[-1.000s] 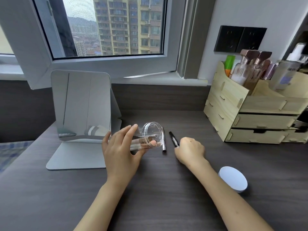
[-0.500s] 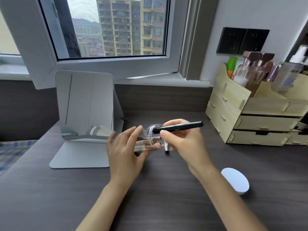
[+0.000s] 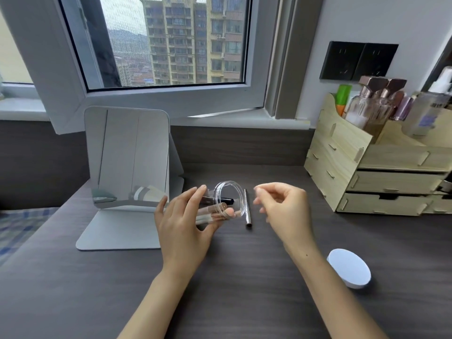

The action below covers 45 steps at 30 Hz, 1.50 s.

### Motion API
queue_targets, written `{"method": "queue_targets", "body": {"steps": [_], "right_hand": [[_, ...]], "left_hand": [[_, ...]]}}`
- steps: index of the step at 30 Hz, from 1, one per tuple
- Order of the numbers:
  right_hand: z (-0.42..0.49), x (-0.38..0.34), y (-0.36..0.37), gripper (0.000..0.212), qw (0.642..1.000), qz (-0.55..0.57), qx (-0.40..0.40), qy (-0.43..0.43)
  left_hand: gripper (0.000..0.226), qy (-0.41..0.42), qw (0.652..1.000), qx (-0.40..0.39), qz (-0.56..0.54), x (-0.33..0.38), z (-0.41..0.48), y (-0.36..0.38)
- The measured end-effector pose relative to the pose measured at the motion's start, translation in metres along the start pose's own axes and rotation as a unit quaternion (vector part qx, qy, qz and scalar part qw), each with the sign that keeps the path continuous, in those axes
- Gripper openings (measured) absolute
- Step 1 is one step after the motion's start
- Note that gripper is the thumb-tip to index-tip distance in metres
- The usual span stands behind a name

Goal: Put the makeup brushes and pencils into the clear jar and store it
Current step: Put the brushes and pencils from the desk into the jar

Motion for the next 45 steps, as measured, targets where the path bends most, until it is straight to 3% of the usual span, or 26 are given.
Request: {"method": "queue_targets", "body": {"steps": [2, 6, 9, 12, 15, 18, 21, 23, 28, 32, 36, 40, 45], "right_hand": [[0.014, 0.017, 0.002, 0.012, 0.996, -0.080, 0.028, 0.014], [0.031, 0.052, 0.037, 0.033, 0.940, -0.321, -0.079, 0.082], [0.040, 0.055, 0.053, 0.048, 0.918, -0.377, -0.079, 0.097], [0.051, 0.051, 0.059, 0.046, 0.909, -0.396, -0.075, 0.110], [0.061, 0.052, 0.062, 0.028, 0.924, -0.344, -0.093, 0.140], [0.063, 0.048, 0.049, 0.037, 0.972, -0.076, -0.095, 0.199], [0.048, 0.014, 0.018, 0.020, 0.961, 0.241, -0.051, 0.129], [0.031, -0.012, -0.003, 0.016, 0.945, 0.322, -0.032, 0.047], [-0.011, -0.043, -0.003, 0.029, 0.958, 0.270, -0.080, -0.058], [-0.021, -0.040, 0.015, 0.004, 0.978, 0.163, -0.107, -0.071], [-0.025, -0.039, 0.015, 0.028, 0.980, -0.060, 0.033, -0.189], [-0.025, -0.030, 0.018, 0.012, 0.993, -0.008, 0.009, -0.116], [-0.026, -0.027, 0.022, 0.010, 0.993, -0.018, -0.004, -0.113]], "left_hand": [[0.062, -0.010, 1.000, 0.009, -0.003, -0.001, 0.001, -0.001], [0.064, -0.013, 1.000, 0.016, -0.007, -0.003, 0.000, -0.002], [0.062, -0.007, 1.000, 0.018, -0.007, -0.002, 0.001, -0.001], [0.062, -0.004, 1.000, 0.016, -0.008, -0.001, 0.002, -0.001], [0.061, -0.001, 1.000, 0.016, -0.008, 0.000, 0.002, -0.001], [0.061, 0.000, 1.000, 0.020, -0.005, 0.000, 0.002, -0.002], [0.061, -0.004, 1.000, 0.022, -0.008, 0.001, 0.003, -0.002], [0.059, -0.007, 1.000, 0.021, -0.013, 0.002, 0.003, -0.001], [0.060, -0.001, 1.000, 0.006, -0.020, 0.004, 0.002, 0.000], [0.061, 0.000, 1.000, -0.007, -0.026, 0.004, 0.001, 0.000], [0.061, -0.002, 1.000, -0.003, -0.024, 0.003, 0.000, 0.000], [0.063, 0.003, 1.000, -0.001, -0.026, 0.004, 0.000, 0.000], [0.061, 0.010, 1.000, 0.003, -0.018, 0.004, 0.000, -0.001]]}}
Point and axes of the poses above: each hand's wrist, its own z-axis towards the middle knuckle, its own y-axis out of the palm, x = y × z, the point moved 4 cm from there along z, towards the middle knuckle, and after that the axes turned 7 degrees about y, right-handed, at the moved point
